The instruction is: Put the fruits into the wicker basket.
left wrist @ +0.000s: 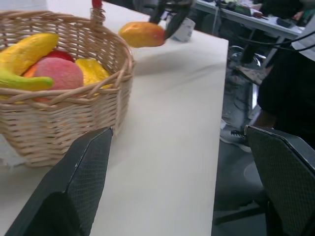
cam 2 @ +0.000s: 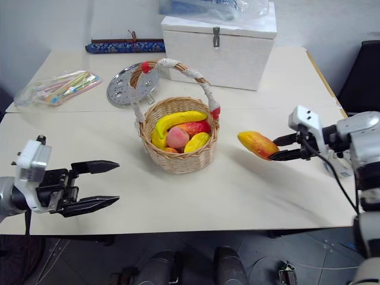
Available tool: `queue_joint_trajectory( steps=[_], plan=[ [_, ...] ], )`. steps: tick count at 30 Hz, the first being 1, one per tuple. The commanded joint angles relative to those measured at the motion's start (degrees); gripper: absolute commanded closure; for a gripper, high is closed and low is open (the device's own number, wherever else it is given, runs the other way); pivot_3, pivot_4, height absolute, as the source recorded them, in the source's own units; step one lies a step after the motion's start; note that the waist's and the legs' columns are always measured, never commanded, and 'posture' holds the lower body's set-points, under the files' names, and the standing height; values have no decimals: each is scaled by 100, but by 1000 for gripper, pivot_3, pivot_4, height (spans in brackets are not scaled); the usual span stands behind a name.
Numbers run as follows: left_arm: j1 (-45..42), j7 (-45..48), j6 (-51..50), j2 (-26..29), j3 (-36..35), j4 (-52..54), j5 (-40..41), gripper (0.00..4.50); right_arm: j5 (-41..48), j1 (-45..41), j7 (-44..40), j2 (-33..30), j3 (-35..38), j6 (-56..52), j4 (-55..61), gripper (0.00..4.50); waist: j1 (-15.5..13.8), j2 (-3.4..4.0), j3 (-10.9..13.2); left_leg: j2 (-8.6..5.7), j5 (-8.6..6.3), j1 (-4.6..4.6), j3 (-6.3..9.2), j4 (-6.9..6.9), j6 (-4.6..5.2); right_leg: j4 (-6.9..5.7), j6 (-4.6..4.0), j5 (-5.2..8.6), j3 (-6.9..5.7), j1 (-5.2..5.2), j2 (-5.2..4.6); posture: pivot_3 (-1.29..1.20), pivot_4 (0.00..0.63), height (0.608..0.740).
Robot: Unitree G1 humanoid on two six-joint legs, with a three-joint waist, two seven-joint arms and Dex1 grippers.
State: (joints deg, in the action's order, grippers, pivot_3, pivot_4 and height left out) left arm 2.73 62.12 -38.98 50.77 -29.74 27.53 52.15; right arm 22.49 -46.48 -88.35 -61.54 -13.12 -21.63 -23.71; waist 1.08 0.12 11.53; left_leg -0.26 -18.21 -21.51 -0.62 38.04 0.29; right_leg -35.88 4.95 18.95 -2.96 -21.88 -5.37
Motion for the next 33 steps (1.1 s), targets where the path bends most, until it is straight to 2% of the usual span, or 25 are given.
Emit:
queue_joint_trajectory(
  steps=[1,5,8,13,15,18,20,21,23,26,29,30,33],
  plan=[
    [119,-297,-59,-168,-381,153,365,0,1772,191,-306,-193,446,-1873,2209,2291,40,2,1,2,-1,1,1,-2,-1,0,0,0,0,0,1,0,150,740],
    [-29,-813,54,-498,-414,32,414,0,2518,-130,1096,590,840,-3167,3043,2291,62,1,1,8,-8,24,2,-9,-12,-6,-2,1,4,14,6,0,150,740],
    [27,-919,144,-671,-334,-50,309,0,3012,-377,2590,1657,1239,-4016,3229,2291,38,-6,-3,5,-8,24,5,-7,-12,-5,-2,1,4,16,3,0,150,740],
    [191,-976,205,-805,-277,64,343,0,3117,-478,3967,2710,1411,-4560,3412,2291,-34,-10,-5,-1,-11,-15,13,-5,-6,-4,-2,0,0,-11,0,0,150,740],
    [232,-954,247,-813,-233,104,312,0,2886,-299,4355,3030,1329,-4370,3611,1672,-48,-16,-10,-3,-10,-29,10,0,-2,-8,-1,0,0,-23,-1,0,150,740],
    [247,-940,289,-794,-197,138,320,0,2768,-135,4462,3140,1250,-4195,3844,862,-86,-18,-11,-4,-4,-79,11,10,3,-17,3,-2,-2,-69,0,0,150,740],
    [267,-949,299,-794,-184,157,345,0,2325,2,4375,2906,1124,-3741,3921,177,-89,-18,-11,-6,-3,-81,9,10,6,-18,4,-3,-2,-69,-1,0,150,740],
    [279,-945,304,-794,-176,162,349,0,2141,51,4331,2822,1073,-3546,3931,30,-87,-18,-11,-7,-2,-81,8,11,8,-17,6,-4,-2,-68,-1,0,150,740],
    [339,-928,323,-800,-154,198,345,0,2075,186,3877,2584,1127,-3192,3965,30,-82,-18,-11,-10,0,-80,4,13,12,-16,11,-7,3,-67,-1,0,150,740],
    [409,-920,387,-816,-133,251,315,0,2603,558,2643,1907,1565,-3039,4134,30,-107,-19,-11,-10,2,-78,2,12,17,-13,12,-8,4,-65,-1,0,150,740],
    [431,-948,466,-833,-147,332,337,0,2459,810,1898,1042,1608,-3037,3794,30,-99,-19,-11,-10,2,-77,2,12,19,-13,13,-8,5,-63,-1,0,150,740],
    [430,-961,482,-835,-149,358,355,0,2329,839,1761,925,1633,-2843,3574,30,-98,-20,-12,-10,2,-73,0,12,20,-8,13,-8,7,-61,-2,0,150,740],
    [413,-1002,454,-846,-154,425,509,0,1570,594,1881,1097,1578,-1772,2536,30,-39,-26,-15,-8,2,-56,-6,12,21,-11,10,-9,15,-54,-1,0,150,740]
  ],
)
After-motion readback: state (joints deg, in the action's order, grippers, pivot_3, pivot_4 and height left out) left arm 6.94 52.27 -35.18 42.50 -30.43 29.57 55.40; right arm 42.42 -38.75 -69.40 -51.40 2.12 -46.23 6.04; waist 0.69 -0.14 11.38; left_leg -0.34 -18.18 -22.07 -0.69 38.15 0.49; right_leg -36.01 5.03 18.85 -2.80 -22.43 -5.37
